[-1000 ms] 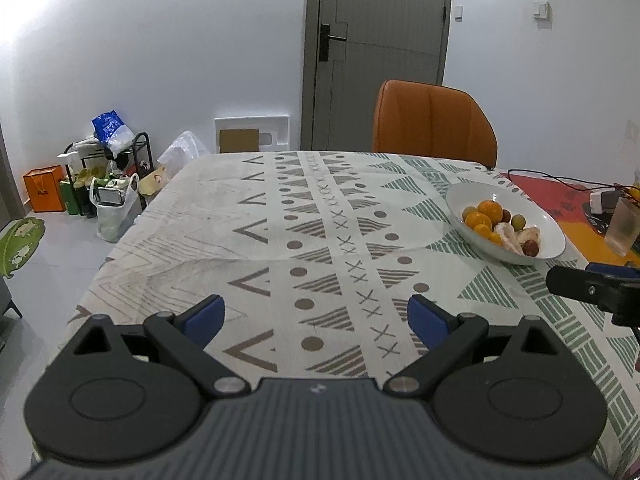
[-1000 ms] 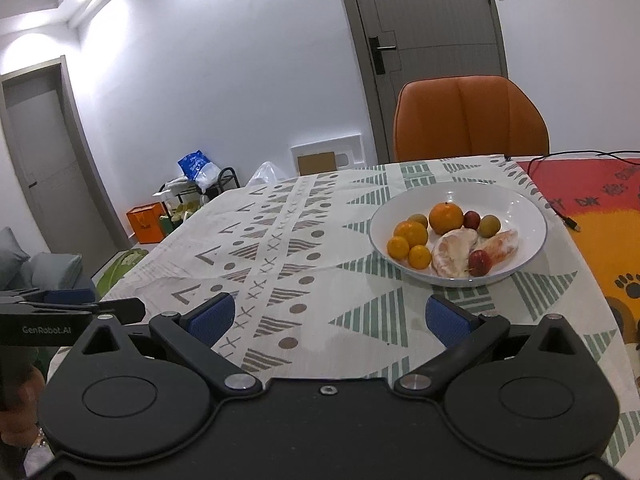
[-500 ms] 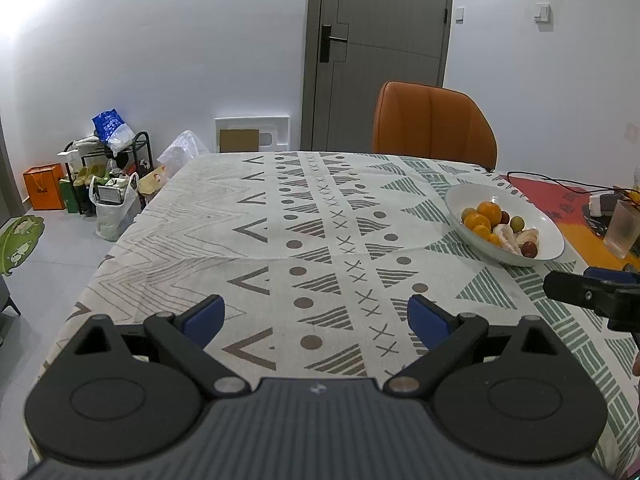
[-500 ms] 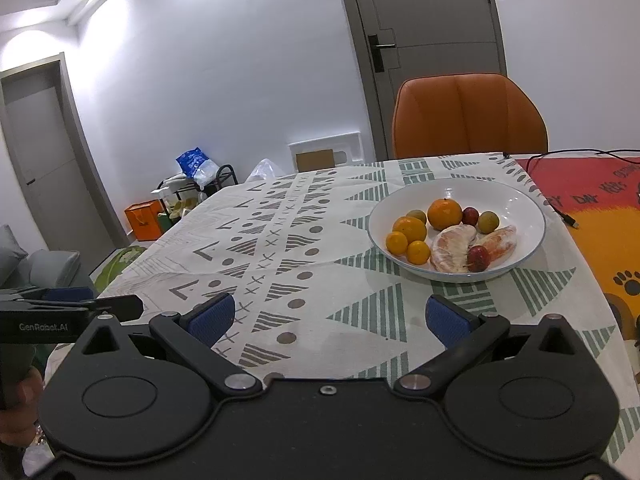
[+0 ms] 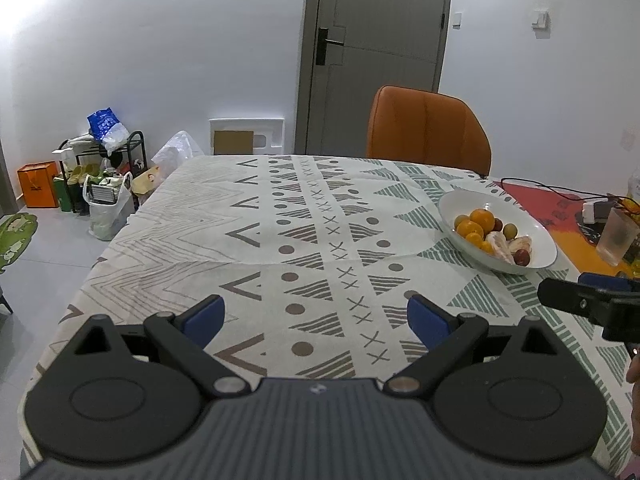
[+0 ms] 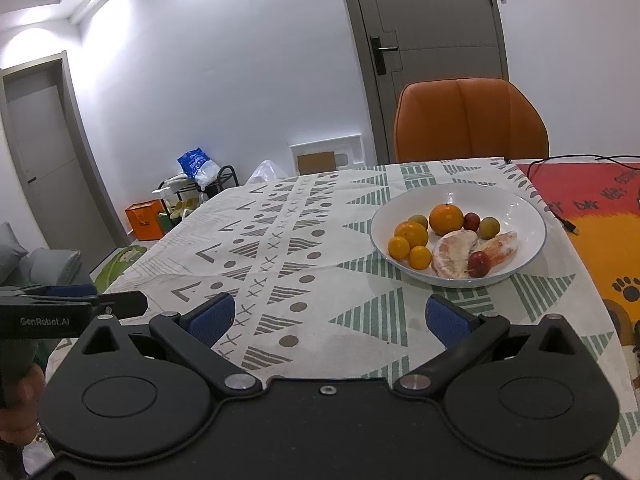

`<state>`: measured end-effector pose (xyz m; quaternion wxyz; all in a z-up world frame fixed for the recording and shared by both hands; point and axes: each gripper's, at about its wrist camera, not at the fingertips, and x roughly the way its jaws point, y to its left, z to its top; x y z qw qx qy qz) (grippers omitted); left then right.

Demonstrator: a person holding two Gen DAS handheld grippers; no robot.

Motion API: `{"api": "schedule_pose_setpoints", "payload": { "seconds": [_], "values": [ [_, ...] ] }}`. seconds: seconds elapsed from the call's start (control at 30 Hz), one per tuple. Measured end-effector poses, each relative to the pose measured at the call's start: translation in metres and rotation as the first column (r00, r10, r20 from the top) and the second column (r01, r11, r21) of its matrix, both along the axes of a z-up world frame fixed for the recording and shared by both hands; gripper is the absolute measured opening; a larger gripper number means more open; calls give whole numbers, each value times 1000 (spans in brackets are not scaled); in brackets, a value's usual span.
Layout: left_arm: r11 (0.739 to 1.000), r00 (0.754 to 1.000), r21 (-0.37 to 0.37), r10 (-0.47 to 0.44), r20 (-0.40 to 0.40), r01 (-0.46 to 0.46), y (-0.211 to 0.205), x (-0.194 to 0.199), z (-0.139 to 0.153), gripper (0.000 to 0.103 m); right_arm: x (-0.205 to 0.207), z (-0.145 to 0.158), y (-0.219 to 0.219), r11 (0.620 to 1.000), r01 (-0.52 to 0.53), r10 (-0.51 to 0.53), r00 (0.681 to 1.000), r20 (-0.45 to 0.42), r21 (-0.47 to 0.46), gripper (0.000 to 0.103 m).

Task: Organize fruits

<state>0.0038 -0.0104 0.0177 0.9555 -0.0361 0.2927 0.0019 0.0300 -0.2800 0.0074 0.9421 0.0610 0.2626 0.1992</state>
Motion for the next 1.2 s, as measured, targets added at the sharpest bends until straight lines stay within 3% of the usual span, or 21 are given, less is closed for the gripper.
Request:
{"api": "schedule_pose_setpoints", "payload": {
  "seconds": [1.2],
  "values": [
    [1000,1000,-2,-31,4,31,-6,3,8,97,3,4,-5,1000,11,-11,1000,10,1,103]
  ]
}}
